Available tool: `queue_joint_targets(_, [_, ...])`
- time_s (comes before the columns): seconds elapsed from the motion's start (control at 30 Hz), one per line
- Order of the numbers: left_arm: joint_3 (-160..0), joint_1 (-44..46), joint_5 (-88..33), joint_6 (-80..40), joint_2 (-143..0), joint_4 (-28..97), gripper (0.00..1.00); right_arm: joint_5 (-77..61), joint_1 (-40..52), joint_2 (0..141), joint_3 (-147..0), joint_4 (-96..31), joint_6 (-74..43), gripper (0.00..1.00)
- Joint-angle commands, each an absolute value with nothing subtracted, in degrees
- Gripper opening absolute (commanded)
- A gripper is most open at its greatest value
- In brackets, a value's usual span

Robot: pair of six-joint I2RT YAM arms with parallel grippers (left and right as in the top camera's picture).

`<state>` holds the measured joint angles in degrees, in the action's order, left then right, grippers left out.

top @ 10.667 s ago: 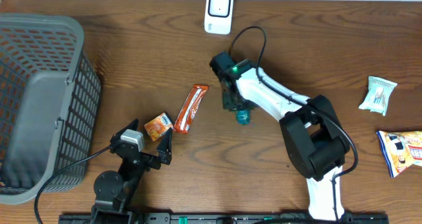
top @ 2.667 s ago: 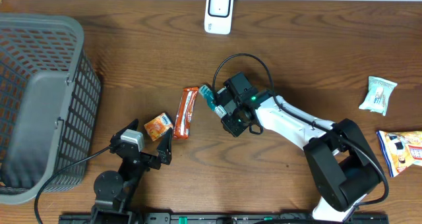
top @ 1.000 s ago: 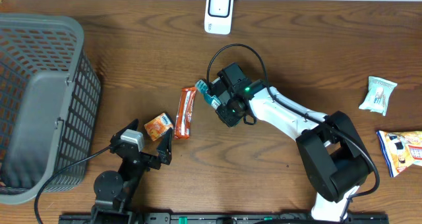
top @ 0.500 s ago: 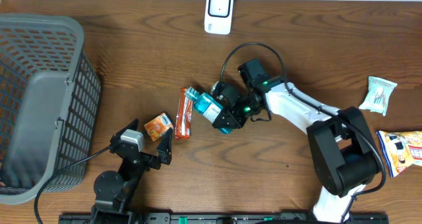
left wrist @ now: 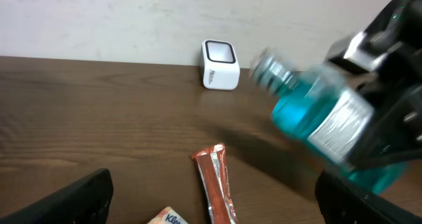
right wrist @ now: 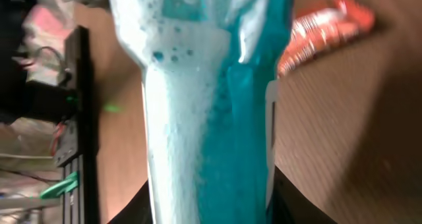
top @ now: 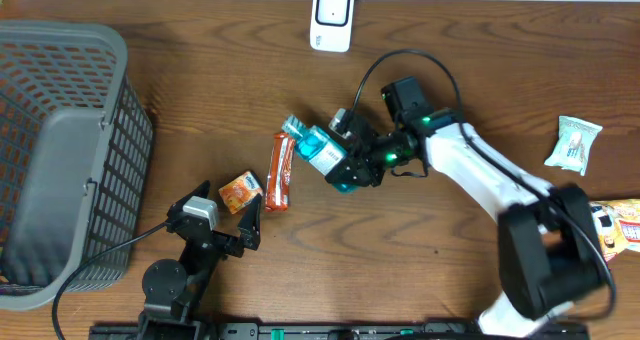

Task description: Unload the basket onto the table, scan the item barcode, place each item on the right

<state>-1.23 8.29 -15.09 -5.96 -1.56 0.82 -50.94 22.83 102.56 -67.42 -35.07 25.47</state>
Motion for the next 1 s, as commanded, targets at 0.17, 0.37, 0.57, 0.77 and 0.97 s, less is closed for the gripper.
queue_joint_targets(0.17, [-0.23,8.05,-15.64,-5.58,-1.39,2.72,0.98,-59.59,22.59,86.19,-67.83,-42.09,40.1,0.01])
queue_joint_targets(0.37, [-0.23,8.05,-15.64,-5.58,-1.39,2.72,0.98,-61.04,22.55,84.27,-67.83,-44.58,45.04,0.01])
queue_joint_targets(0.57, [-0.23,8.05,-15.64,-5.58,-1.39,2.72,0.98,-60.75,22.55,84.27,-67.83,-44.29,51.0,0.01])
queue_joint_targets(0.77, [-0.23,8.05,-15.64,-5.58,-1.39,2.72,0.98,-41.36,23.38,85.25,-67.81,-37.32,46.85,0.01])
queue_joint_targets(0.97, [-0.23,8.05,-15.64,-5.58,-1.39,2.72,0.98,-15.86,24.05,90.11,-67.83,-21.32,31.9,0.01])
